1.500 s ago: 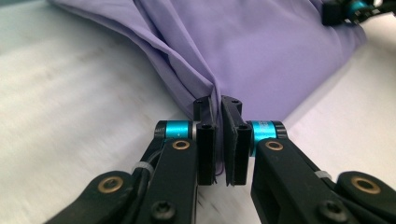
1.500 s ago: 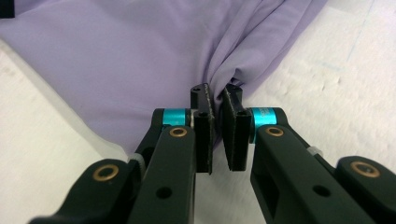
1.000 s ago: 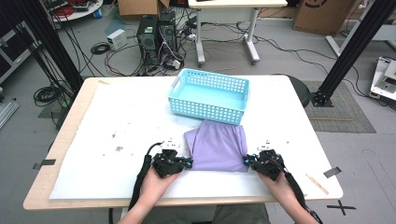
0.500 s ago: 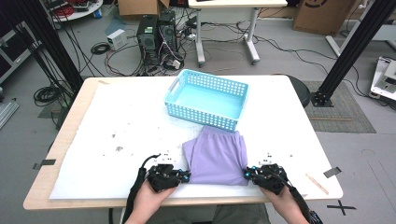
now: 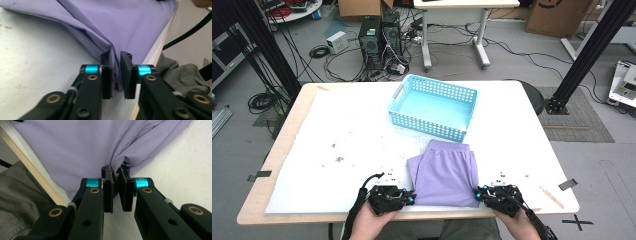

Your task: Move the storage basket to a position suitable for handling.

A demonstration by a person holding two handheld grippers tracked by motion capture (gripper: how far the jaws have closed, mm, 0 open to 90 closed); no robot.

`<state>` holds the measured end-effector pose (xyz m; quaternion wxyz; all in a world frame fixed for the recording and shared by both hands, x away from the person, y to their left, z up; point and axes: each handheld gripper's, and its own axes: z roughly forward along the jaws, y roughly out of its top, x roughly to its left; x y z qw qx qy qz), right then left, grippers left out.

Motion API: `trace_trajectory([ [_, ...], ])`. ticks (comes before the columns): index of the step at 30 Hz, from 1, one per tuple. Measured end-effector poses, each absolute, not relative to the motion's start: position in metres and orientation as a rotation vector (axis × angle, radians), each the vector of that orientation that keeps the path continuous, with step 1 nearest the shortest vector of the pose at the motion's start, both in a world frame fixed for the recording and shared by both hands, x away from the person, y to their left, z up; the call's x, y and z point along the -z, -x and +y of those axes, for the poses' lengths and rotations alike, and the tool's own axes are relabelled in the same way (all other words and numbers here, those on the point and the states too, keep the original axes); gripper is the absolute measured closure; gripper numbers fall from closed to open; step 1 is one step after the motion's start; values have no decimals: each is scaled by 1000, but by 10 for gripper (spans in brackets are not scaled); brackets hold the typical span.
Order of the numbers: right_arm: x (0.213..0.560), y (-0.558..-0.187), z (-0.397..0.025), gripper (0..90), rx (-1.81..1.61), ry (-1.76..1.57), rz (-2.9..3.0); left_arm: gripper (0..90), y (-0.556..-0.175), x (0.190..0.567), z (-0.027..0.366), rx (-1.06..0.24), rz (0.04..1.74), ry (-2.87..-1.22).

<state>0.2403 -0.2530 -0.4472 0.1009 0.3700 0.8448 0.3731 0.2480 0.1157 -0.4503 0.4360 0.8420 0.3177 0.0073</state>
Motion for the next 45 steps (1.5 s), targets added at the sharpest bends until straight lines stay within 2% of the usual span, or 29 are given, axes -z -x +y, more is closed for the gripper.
trace_trajectory([
  [1, 447, -240, -253, 836, -1096, -1094, 2498, 758, -248, 450, 117, -15, 792, -2095],
  [2, 447, -239, -253, 804, -1092, -1086, 2499, 648, -248, 449, 118, -13, 792, -2102],
  [3, 447, -239, -253, 804, -1092, -1086, 2499, 648, -247, 447, 119, -16, 806, -2099],
  [4, 446, -239, -254, 707, -1097, -1097, 2482, 503, -248, 446, 120, -34, 816, -2105],
  [5, 446, -239, -254, 707, -1097, -1097, 2482, 503, -248, 445, 121, -67, 838, -2107],
  [6, 445, -241, -256, 648, -1116, -1100, 2460, 440, -249, 444, 123, -98, 862, -2101],
  [7, 445, -241, -256, 648, -1116, -1100, 2460, 440, -250, 443, 125, -104, 867, -2096],
  [12, 437, -251, -263, 505, -1135, -1123, 2360, 400, -258, 439, 133, -125, 911, -2052],
  [18, 431, -266, -270, 425, -1168, -1144, 2282, 392, -267, 434, 134, -142, 894, -2006],
  [25, 429, -277, -264, 437, -1191, -1143, 2313, 392, -290, 430, 120, -91, 907, -1958],
  [27, 431, -275, -257, 442, -1193, -1115, 2358, 403, -294, 431, 115, -73, 900, -1964],
  [29, 432, -275, -250, 458, -1184, -1084, 2413, 479, -298, 435, 109, -45, 904, -1995],
  [30, 434, -275, -243, 507, -1144, -1070, 2437, 527, -299, 436, 107, -36, 908, -2006],
  [31, 434, -275, -243, 507, -1144, -1070, 2437, 527, -300, 437, 106, -31, 912, -2010],
  [32, 435, -276, -240, 582, -1120, -1057, 2457, 601, -300, 438, 104, -29, 908, -2024],
  [33, 435, -276, -240, 582, -1120, -1057, 2457, 601, -300, 438, 104, -36, 913, -2032],
  [34, 436, -277, -239, 668, -1100, -1047, 2465, 658, -300, 439, 104, -42, 913, -2040],
  [35, 436, -277, -239, 668, -1100, -1047, 2465, 658, -300, 439, 104, -44, 917, -2039],
  [36, 436, -277, -239, 715, -1093, -1053, 2471, 683, -299, 439, 105, -46, 911, -2043],
  [40, 436, -278, -243, 846, -1112, -1054, 2477, 875, -295, 440, 106, -42, 878, -2059],
  [45, 433, -275, -245, 875, -1125, -1033, 2468, 889, -286, 437, 109, -34, 862, -2049],
])
